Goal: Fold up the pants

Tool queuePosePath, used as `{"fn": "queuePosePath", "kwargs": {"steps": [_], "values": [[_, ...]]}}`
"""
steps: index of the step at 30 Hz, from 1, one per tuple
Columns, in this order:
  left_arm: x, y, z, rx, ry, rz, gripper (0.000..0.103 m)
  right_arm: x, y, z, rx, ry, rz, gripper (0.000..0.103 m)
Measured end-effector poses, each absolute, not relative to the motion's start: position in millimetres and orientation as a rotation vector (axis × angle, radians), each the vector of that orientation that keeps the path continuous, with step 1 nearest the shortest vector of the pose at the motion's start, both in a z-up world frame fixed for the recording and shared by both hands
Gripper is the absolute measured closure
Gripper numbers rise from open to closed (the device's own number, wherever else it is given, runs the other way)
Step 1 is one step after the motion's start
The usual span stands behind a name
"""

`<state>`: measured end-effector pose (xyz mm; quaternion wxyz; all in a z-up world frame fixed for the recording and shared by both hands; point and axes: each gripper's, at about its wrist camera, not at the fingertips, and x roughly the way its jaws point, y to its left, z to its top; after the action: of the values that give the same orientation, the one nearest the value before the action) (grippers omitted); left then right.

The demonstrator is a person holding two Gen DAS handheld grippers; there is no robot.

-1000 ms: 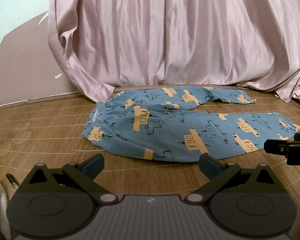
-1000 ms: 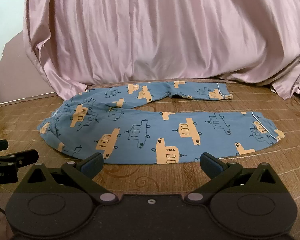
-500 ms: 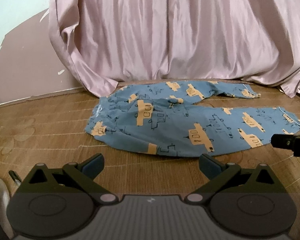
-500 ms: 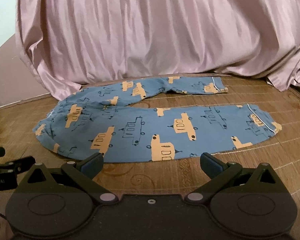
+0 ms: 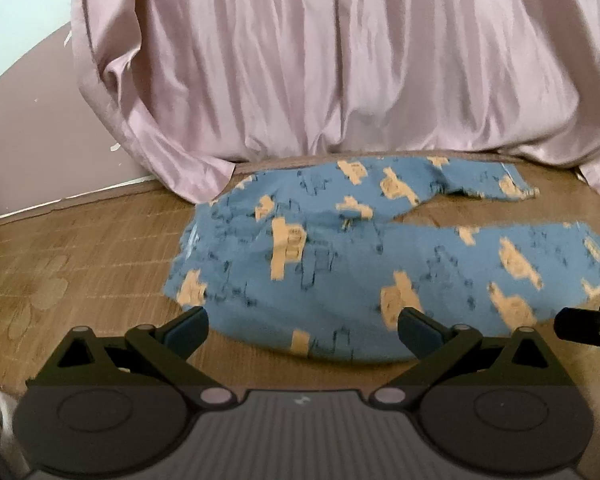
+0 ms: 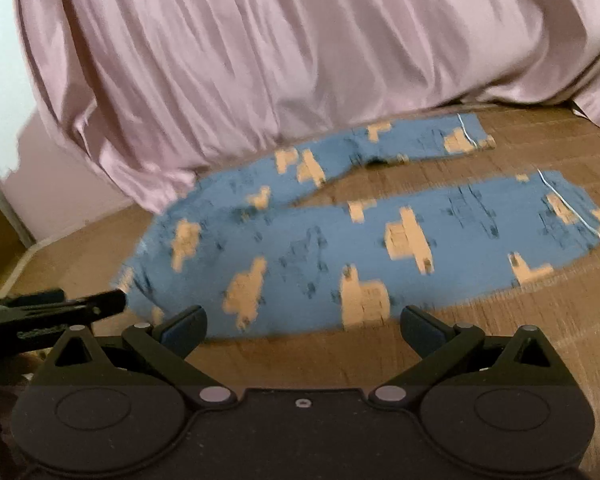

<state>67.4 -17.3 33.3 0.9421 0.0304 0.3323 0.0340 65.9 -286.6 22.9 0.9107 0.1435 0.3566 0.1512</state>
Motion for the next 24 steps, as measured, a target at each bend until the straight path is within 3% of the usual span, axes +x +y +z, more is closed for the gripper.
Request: {"fn": "queuePosePath", "kwargs": {"steps": [5, 13, 19, 24], "values": [[94, -18, 76, 0.133, 0.731, 0.097, 0.000, 94, -292, 65, 0.268, 0.690, 0.434, 0.000], [140, 18, 133, 0.263, 0.764, 0.093, 0.000, 146, -270, 92, -0.167, 0.684, 0.621, 0.001], [219, 51, 118, 0.343, 0.905, 0.082, 0.000, 222, -257, 87, -0.196, 0.733, 0.649, 0.001], [284, 79, 86, 0.341, 0.881, 0.032, 0.000, 314, -242, 73, -0.297, 0.715, 0.643, 0.001]]}}
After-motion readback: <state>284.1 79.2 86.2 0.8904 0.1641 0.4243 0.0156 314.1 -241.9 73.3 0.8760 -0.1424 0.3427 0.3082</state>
